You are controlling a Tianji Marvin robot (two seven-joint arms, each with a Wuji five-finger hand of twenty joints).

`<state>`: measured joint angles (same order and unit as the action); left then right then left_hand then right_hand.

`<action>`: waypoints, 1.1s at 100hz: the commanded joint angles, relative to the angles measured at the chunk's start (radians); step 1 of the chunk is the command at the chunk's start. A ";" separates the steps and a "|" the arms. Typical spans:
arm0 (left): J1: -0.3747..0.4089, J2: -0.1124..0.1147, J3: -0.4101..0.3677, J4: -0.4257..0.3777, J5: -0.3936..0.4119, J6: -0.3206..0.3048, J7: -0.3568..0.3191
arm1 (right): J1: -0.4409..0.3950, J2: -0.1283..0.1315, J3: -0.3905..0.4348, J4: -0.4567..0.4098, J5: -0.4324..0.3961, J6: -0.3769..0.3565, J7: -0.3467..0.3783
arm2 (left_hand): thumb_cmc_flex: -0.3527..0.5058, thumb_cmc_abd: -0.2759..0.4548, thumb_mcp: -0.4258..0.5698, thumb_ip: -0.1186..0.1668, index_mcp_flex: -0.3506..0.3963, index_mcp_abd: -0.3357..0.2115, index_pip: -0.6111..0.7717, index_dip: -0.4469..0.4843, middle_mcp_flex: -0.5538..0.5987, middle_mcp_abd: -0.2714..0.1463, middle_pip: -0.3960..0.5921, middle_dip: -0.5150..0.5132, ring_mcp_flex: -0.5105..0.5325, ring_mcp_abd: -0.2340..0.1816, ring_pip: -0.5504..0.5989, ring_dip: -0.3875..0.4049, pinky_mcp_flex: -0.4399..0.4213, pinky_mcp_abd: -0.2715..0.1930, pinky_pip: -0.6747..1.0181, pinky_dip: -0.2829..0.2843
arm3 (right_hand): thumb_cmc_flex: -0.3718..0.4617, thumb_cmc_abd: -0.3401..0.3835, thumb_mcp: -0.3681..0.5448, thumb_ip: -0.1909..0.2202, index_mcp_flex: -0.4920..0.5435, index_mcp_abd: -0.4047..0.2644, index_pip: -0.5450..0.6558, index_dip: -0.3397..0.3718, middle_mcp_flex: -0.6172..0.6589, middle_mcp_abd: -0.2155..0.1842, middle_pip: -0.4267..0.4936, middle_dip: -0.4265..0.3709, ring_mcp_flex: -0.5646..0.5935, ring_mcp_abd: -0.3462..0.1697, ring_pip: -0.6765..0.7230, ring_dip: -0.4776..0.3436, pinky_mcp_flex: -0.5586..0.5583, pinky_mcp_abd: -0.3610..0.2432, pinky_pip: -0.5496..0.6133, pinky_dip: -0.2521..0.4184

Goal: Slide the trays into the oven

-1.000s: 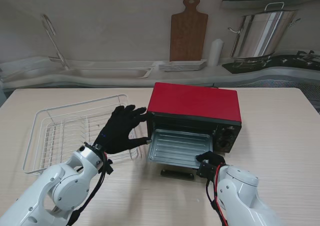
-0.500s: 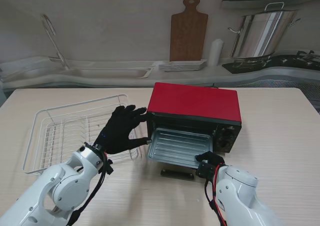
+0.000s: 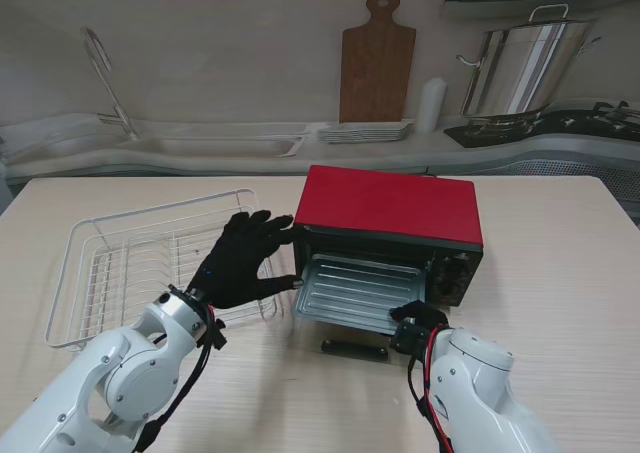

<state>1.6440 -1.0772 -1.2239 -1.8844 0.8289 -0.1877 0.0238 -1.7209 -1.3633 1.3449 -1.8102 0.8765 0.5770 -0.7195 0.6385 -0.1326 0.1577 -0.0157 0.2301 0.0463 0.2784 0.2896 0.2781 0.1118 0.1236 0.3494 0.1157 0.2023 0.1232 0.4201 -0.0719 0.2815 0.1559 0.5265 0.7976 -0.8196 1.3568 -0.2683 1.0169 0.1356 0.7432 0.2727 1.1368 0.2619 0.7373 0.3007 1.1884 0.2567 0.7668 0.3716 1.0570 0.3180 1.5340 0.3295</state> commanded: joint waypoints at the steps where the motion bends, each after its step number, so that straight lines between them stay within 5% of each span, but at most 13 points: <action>1: 0.005 -0.004 -0.001 -0.007 -0.002 0.003 -0.017 | 0.005 -0.013 -0.005 -0.001 0.000 0.000 0.018 | 0.000 0.038 -0.009 0.021 -0.042 -0.010 -0.014 -0.011 -0.044 -0.022 -0.007 -0.015 -0.030 -0.030 -0.022 -0.011 -0.020 -0.027 -0.053 -0.018 | 0.083 0.031 0.056 -0.012 0.022 -0.109 0.095 0.004 -0.013 0.004 0.005 0.012 0.081 0.046 0.019 0.016 0.026 -0.072 -0.003 -0.015; 54: -0.003 -0.004 0.000 -0.001 -0.006 0.004 -0.020 | 0.031 -0.019 -0.003 0.024 0.018 0.023 0.006 | -0.003 0.038 -0.010 0.021 -0.042 -0.007 -0.012 -0.008 -0.046 -0.026 -0.007 -0.015 -0.032 -0.032 -0.023 -0.012 -0.020 -0.028 -0.053 -0.018 | 0.086 0.034 0.055 -0.014 0.017 -0.102 0.095 0.002 -0.019 0.011 0.018 0.020 0.082 0.048 0.047 0.029 0.034 -0.075 0.022 -0.005; 110: -0.010 -0.004 0.008 0.003 -0.006 0.007 -0.022 | 0.046 -0.022 0.012 0.057 -0.046 0.029 0.051 | -0.004 0.039 -0.011 0.020 -0.040 -0.005 -0.012 -0.006 -0.045 -0.025 -0.006 -0.015 -0.032 -0.033 -0.023 -0.012 -0.020 -0.028 -0.053 -0.018 | 0.091 0.048 0.047 -0.018 0.025 -0.116 0.104 0.029 -0.039 0.009 0.061 0.029 0.025 0.050 0.239 0.123 0.039 -0.134 0.110 0.094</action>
<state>1.6304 -1.0771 -1.2176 -1.8757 0.8254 -0.1849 0.0200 -1.6735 -1.3756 1.3583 -1.7562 0.8375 0.6105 -0.6875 0.6385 -0.1326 0.1577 -0.0157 0.2301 0.0462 0.2784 0.2896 0.2779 0.1118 0.1237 0.3494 0.1157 0.2022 0.1232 0.4201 -0.0719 0.2815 0.1558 0.5262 0.7965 -0.8175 1.3561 -0.2782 1.0165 0.1381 0.7513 0.2766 1.1128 0.2623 0.7724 0.3183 1.1839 0.2588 0.8534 0.4399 1.0647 0.3178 1.5839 0.3962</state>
